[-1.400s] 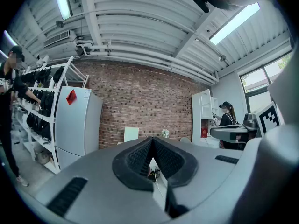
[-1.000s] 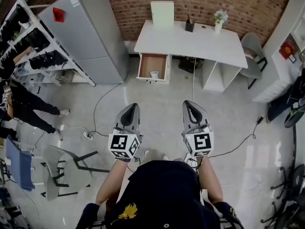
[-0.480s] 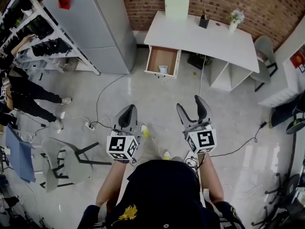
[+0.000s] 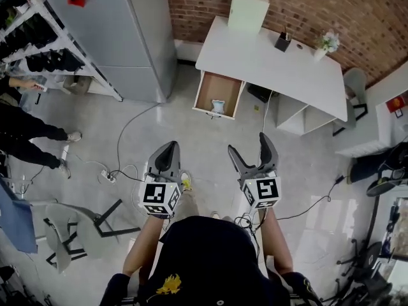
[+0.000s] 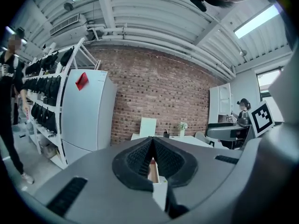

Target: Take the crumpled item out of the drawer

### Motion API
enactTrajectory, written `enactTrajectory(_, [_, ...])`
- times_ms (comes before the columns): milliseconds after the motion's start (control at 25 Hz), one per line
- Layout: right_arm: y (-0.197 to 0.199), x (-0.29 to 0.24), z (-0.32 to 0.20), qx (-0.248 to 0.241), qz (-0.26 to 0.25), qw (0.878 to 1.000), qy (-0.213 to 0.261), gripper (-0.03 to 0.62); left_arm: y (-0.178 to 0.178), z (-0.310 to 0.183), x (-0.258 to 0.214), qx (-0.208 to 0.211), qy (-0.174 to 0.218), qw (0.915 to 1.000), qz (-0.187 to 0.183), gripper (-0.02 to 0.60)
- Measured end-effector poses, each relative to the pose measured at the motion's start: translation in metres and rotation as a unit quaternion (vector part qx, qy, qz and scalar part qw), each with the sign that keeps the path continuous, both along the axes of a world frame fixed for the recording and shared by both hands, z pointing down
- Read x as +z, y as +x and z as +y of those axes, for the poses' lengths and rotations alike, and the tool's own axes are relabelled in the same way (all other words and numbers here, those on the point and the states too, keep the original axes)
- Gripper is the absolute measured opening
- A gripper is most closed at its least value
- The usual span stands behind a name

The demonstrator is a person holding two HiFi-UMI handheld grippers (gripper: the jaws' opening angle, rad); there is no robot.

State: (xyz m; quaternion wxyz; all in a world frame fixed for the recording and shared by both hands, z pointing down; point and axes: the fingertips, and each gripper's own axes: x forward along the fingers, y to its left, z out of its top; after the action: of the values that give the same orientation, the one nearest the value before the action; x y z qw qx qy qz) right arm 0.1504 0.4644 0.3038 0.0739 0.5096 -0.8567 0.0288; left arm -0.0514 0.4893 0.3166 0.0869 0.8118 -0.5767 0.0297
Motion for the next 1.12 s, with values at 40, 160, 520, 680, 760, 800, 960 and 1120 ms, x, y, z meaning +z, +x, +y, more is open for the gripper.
enactTrajectory(40, [-0.011,0.001,-0.018,0.005,0.004,1.000,-0.002,0.416,-0.008,-0.018,0.002,0.007,0.000,1.0000,-0.001,0.012])
enactTrajectory(160, [-0.039,0.005,-0.066,0.026,0.013,0.999,-0.012,0.416,-0.032,-0.070,0.007,0.033,-0.004,0.9995,0.002,0.012])
enactTrajectory(520, [-0.083,0.014,-0.160,0.069,0.028,0.996,-0.041,0.416,-0.059,-0.196,0.017,0.095,-0.009,0.9953,0.018,0.012])
enactTrajectory(680, [-0.077,0.035,-0.210,0.070,0.031,0.996,-0.055,0.416,-0.049,-0.247,0.034,0.104,-0.021,0.9943,0.014,0.012])
enactTrajectory(760, [-0.072,0.052,-0.236,0.063,0.033,0.995,-0.070,0.416,-0.041,-0.272,0.046,0.102,-0.031,0.9942,0.012,0.012])
enactTrajectory(800, [-0.069,0.061,-0.250,0.057,0.033,0.995,-0.077,0.416,-0.036,-0.284,0.051,0.100,-0.036,0.9943,0.009,0.012])
enactTrajectory(960, [-0.061,0.092,-0.310,0.025,0.019,0.994,-0.102,0.416,-0.017,-0.339,0.063,0.089,-0.051,0.9947,-0.014,0.012])
enactTrajectory(1120, [-0.053,0.116,-0.373,-0.012,0.039,0.992,-0.116,0.416,0.002,-0.399,0.067,0.069,-0.067,0.9951,-0.023,0.012])
